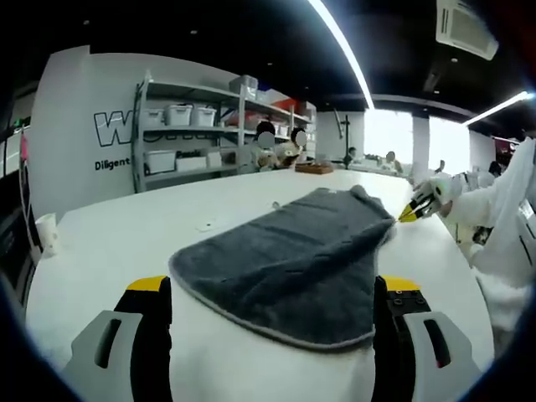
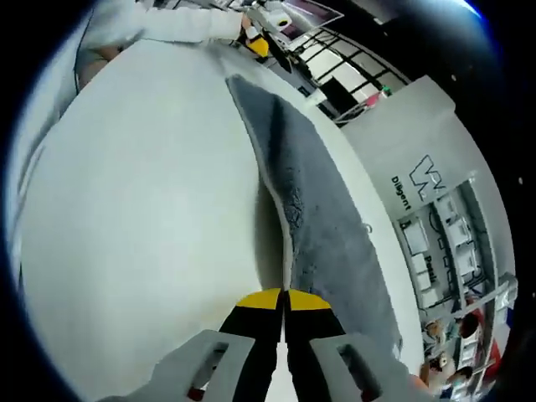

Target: Open the folded towel by lifting each exposed corner and separating the folded layers until the towel lies flat within the target outline without major curled edges

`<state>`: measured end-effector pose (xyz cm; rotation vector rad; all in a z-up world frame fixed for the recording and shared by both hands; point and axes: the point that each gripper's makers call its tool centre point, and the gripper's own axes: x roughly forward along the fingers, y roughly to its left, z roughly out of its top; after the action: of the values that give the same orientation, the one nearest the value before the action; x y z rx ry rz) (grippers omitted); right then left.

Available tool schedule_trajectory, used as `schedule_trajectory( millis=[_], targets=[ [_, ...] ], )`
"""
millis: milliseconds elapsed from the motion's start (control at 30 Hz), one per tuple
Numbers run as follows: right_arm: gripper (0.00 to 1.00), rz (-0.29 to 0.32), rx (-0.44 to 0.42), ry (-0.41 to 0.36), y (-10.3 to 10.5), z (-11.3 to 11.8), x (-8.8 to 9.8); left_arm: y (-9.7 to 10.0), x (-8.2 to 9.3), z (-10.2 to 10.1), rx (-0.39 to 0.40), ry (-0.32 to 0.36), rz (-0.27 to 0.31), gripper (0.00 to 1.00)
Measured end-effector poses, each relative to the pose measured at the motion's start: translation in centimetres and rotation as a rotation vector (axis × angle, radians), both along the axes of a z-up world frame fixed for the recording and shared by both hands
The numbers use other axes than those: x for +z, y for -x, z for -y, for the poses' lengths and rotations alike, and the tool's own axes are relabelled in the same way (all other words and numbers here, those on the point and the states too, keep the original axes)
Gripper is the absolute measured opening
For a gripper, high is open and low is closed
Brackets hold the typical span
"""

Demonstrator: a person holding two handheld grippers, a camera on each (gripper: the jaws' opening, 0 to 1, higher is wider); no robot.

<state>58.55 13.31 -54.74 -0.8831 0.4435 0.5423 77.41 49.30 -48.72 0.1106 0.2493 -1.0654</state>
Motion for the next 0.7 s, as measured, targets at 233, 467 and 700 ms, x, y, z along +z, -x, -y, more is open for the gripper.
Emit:
schedule_trajectory(
  millis=[233,467,700],
  targets=[
    [0.19,-0.011,-0.124,-0.411,1.1,1.6,2.2,0.2,-0.8,0.5,-0.009,-0.008,-0.019,0.99],
    [0.44,0.05,-0.313,-0.736,3.4,7.2,3.9,0.6,-1.5,1.1,-0.017,-0.027,-0.029,0.99],
    [0.63,0.128,-0.438,-0.74,7.5,13.3,4.8,1.5,-1.5,1.5,-0.026,0.008,-0.037,0.98]
  ],
)
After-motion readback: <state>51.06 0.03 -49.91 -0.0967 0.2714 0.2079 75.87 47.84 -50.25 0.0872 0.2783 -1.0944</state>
